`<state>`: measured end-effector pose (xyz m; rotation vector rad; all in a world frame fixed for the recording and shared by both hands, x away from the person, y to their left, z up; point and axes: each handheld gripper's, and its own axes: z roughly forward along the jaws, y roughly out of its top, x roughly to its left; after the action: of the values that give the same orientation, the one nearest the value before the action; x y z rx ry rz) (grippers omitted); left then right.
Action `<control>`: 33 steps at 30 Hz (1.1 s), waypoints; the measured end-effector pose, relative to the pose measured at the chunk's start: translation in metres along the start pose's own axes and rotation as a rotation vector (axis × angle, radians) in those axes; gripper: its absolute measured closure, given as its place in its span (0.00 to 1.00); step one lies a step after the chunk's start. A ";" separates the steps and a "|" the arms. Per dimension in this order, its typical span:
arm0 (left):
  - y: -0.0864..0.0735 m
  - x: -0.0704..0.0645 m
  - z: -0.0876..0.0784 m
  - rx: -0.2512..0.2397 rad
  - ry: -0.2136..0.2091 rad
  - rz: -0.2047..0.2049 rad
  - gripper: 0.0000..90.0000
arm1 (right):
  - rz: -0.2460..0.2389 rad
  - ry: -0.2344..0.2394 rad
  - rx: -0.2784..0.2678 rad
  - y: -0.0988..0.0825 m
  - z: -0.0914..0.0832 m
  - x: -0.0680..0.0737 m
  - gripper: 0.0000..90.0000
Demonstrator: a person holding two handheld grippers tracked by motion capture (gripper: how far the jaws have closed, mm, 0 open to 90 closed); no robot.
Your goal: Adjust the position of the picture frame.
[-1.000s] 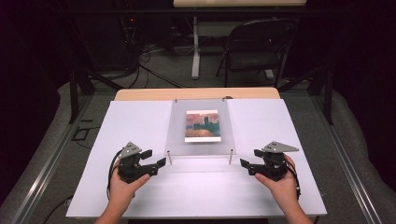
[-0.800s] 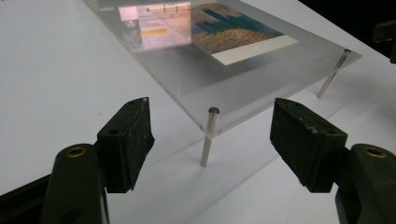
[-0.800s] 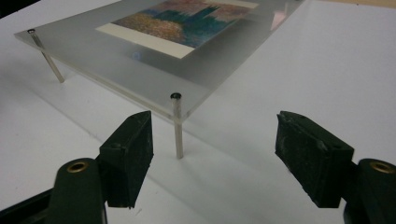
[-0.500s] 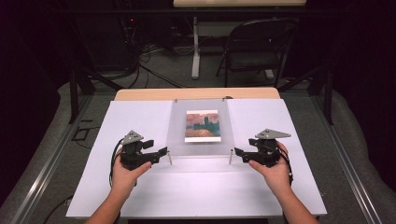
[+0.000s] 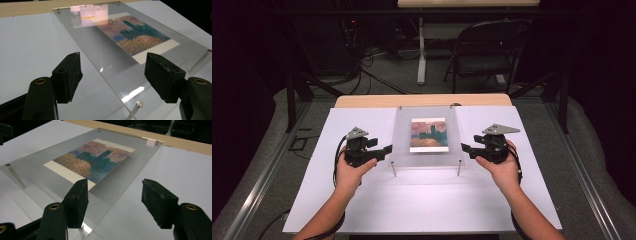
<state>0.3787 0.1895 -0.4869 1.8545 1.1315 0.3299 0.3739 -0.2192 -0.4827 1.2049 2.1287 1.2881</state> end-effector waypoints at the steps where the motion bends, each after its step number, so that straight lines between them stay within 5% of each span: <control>1: 0.002 0.001 0.001 0.002 -0.001 0.004 0.33 | 0.001 -0.002 0.002 0.002 0.001 -0.001 0.41; 11: 0.017 0.002 0.015 -0.002 0.001 0.008 0.33 | 0.016 -0.026 0.013 0.016 0.017 -0.010 0.29; 33: 0.047 0.034 0.053 0.024 0.050 -0.092 0.34 | 0.077 -0.077 0.081 0.027 0.066 -0.042 0.29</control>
<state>0.4571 0.1799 -0.4851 1.8176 1.2554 0.3129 0.4548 -0.2130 -0.4983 1.3600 2.1161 1.1773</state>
